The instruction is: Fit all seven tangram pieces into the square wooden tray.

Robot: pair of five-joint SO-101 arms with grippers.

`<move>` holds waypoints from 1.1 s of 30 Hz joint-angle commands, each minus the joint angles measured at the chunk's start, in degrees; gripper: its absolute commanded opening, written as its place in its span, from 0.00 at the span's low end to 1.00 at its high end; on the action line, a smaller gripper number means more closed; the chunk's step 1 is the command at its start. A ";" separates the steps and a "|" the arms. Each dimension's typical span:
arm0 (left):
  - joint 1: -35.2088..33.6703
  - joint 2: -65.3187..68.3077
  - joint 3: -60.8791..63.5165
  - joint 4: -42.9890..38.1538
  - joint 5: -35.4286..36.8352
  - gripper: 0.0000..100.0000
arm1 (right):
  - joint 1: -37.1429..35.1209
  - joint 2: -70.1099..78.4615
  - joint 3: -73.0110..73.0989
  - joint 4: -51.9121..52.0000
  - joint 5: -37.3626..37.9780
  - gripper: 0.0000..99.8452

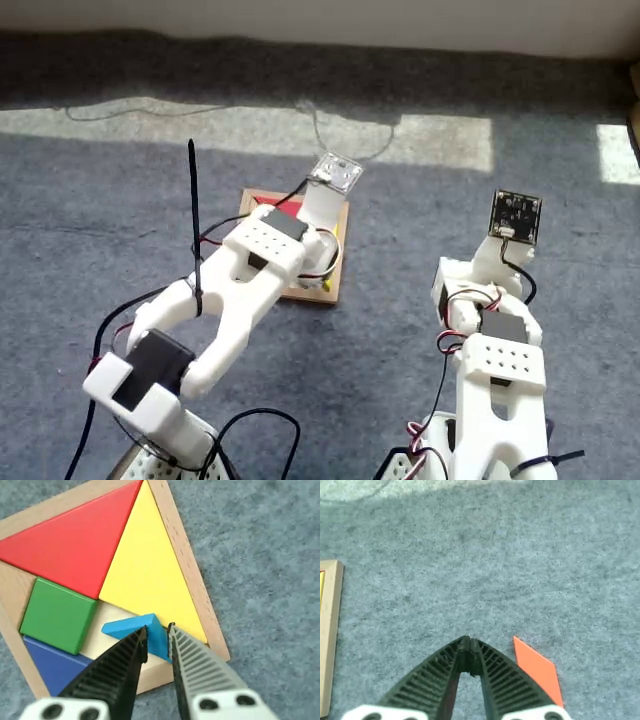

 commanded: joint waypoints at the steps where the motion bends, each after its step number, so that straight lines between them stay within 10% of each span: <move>1: -2.15 1.80 -5.05 -0.88 0.44 0.09 | -0.40 -1.36 -0.84 -1.19 0.70 0.01; 33: -3.65 -6.29 4.62 2.02 0.44 0.09 | -0.40 -1.36 -0.84 -1.19 0.79 0.01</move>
